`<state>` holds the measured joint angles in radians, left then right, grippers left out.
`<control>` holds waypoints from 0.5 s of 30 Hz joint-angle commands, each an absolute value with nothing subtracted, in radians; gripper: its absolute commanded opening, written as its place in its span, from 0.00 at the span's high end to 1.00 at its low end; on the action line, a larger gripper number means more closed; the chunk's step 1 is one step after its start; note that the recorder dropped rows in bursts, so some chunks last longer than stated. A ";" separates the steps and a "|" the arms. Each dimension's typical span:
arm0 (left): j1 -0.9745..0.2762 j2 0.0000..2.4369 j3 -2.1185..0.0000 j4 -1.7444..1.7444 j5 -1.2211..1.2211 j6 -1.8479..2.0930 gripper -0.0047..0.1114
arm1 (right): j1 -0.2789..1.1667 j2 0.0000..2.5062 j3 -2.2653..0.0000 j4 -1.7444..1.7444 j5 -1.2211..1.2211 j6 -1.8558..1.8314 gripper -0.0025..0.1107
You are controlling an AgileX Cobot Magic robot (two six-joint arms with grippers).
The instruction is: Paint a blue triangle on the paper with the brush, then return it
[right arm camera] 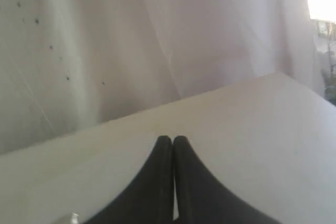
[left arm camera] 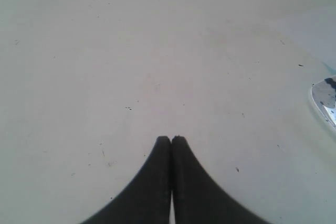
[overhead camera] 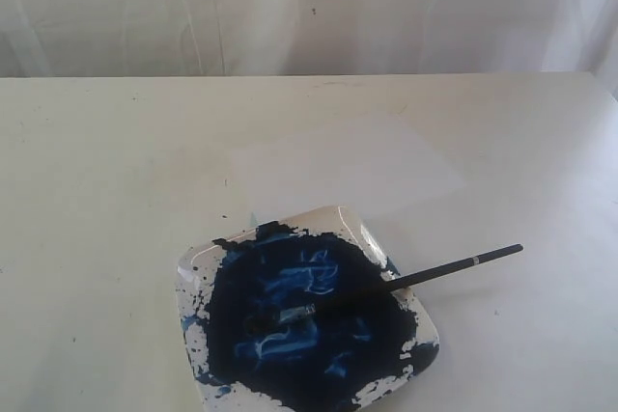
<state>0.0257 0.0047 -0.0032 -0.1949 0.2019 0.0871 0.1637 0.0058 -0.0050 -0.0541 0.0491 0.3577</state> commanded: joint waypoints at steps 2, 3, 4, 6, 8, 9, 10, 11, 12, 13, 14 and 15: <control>0.030 0.000 0.000 -0.208 0.202 0.086 0.96 | 0.168 0.000 0.000 -0.026 -0.026 0.618 0.98; 0.030 0.000 0.000 -0.208 0.202 0.086 0.96 | 0.168 0.000 0.000 -0.026 -0.026 0.618 0.98; 0.030 0.000 0.000 -0.208 0.202 0.086 0.96 | 0.168 0.000 0.000 -0.026 -0.030 0.618 0.98; 0.030 0.000 0.000 -0.208 0.202 0.086 0.96 | 0.168 0.000 0.000 0.029 -0.024 0.721 0.98; 0.030 0.000 0.000 -0.208 0.202 0.086 0.96 | 0.168 0.000 0.000 0.123 -0.013 0.918 0.98; 0.030 0.000 0.000 -0.208 0.202 0.086 0.96 | 0.168 0.000 0.000 0.123 -0.015 0.948 0.98; 0.030 0.000 0.000 -0.208 0.202 0.086 0.96 | 0.168 0.000 0.000 0.123 -0.017 0.972 0.98; 0.030 0.000 0.000 -0.208 0.202 0.086 0.96 | 0.168 0.000 0.000 0.123 -0.024 0.972 0.98; 0.030 0.000 0.000 -0.208 0.202 0.086 0.96 | 0.168 0.000 -0.001 0.123 -0.024 0.972 0.98; 0.030 0.000 0.000 -0.208 0.202 0.086 0.96 | 0.168 0.016 -0.030 0.121 -0.024 0.962 0.98; 0.030 0.000 0.000 -0.208 0.202 0.086 0.96 | 0.168 0.057 -0.057 0.113 -0.022 0.941 0.98; 0.030 0.000 0.000 -0.208 0.202 0.086 0.96 | 0.168 0.142 -0.110 0.097 0.005 0.884 0.98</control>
